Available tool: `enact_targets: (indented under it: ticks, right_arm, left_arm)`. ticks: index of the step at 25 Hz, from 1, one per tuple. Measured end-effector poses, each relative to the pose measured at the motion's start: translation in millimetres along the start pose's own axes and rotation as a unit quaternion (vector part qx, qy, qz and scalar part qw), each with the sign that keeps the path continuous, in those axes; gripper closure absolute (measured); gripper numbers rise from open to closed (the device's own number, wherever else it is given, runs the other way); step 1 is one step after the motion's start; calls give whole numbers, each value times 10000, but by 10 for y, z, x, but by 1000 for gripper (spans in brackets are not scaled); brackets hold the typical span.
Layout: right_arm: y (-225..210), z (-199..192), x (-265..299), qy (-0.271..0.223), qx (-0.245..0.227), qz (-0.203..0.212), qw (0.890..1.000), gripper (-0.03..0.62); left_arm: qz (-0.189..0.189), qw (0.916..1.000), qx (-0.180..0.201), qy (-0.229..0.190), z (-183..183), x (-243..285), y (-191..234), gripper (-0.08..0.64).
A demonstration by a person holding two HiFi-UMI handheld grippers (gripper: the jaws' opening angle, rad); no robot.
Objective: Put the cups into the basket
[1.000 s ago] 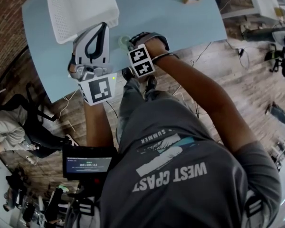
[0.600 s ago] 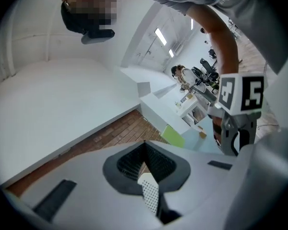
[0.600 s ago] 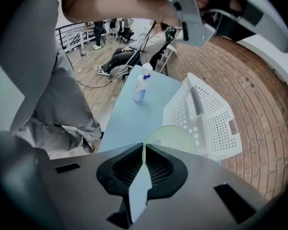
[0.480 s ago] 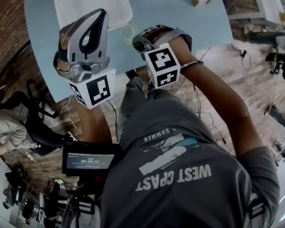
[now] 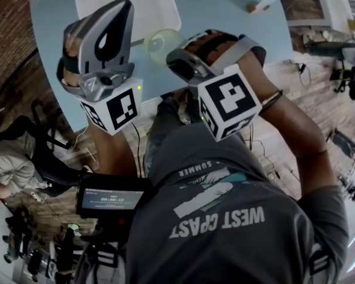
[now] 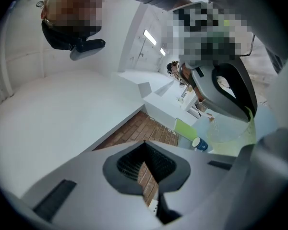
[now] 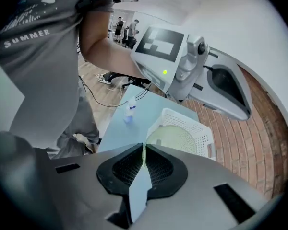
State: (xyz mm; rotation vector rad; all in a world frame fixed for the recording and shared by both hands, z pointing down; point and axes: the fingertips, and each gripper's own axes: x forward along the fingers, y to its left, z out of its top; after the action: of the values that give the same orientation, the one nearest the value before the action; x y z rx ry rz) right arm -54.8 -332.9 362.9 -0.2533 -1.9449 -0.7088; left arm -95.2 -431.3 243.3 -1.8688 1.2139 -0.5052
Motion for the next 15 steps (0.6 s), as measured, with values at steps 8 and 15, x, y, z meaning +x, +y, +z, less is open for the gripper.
enact_targets:
  ticks: [8, 15]
  right_arm:
    - [-576, -43, -25, -19, -276, -184, 9994, 565]
    - [-1111, -183, 102, -151, -483, -169, 9986, 565]
  left_arm:
    - [116, 9990, 263, 347, -278, 104, 184, 560]
    - [-17, 9958, 608, 681, -535, 321, 275, 560]
